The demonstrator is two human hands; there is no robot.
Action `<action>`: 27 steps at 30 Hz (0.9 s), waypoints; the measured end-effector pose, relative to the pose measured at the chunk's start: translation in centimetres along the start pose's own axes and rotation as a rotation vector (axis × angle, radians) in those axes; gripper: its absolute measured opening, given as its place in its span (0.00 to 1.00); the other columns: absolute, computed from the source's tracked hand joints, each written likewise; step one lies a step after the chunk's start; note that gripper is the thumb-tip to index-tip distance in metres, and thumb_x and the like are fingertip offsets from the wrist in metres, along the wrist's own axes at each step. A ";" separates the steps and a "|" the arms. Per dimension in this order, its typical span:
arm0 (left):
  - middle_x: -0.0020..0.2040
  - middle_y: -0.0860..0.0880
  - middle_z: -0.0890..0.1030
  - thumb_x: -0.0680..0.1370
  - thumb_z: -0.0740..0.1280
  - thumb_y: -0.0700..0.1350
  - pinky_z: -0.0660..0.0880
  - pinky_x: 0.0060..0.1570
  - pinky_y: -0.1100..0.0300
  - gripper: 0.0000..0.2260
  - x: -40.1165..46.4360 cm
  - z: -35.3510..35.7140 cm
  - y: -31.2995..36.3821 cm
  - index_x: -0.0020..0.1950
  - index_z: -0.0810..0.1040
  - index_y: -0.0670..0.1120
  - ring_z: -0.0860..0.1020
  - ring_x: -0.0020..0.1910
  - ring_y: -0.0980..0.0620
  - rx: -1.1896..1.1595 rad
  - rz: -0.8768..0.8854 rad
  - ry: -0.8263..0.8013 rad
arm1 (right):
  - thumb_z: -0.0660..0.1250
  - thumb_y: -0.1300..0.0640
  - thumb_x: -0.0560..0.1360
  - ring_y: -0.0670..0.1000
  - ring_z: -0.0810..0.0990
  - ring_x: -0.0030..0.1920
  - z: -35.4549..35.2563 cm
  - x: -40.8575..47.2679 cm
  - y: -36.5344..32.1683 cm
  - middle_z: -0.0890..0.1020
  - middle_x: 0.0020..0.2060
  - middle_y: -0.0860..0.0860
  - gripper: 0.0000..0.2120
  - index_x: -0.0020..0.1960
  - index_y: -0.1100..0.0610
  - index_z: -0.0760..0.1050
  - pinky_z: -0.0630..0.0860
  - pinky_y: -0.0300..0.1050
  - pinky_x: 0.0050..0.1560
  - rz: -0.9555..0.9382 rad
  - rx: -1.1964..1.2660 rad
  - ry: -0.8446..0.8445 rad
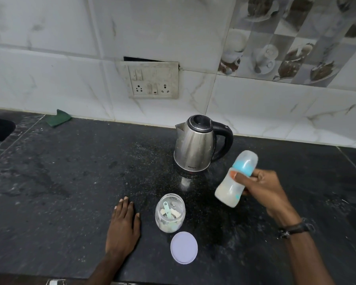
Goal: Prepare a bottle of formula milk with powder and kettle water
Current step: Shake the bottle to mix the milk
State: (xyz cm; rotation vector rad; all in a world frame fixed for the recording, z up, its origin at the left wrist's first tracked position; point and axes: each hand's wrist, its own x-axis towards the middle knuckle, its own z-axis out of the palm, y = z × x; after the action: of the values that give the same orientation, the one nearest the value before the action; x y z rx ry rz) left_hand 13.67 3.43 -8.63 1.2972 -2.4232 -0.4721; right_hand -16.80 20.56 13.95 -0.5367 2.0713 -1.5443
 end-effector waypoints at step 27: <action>0.73 0.38 0.71 0.81 0.52 0.53 0.63 0.74 0.45 0.27 0.0 0.2 -0.2 0.68 0.76 0.37 0.67 0.74 0.40 0.011 -0.002 -0.005 | 0.78 0.55 0.70 0.45 0.84 0.38 1.2 0.0 0.9 0.86 0.39 0.49 0.06 0.43 0.52 0.81 0.80 0.42 0.39 -0.023 0.098 0.191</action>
State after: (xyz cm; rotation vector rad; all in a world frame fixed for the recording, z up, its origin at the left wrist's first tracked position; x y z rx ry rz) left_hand 13.69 3.34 -8.88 1.3043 -2.4322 -0.4630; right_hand -16.06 19.91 12.83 -0.3916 2.1207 -1.7601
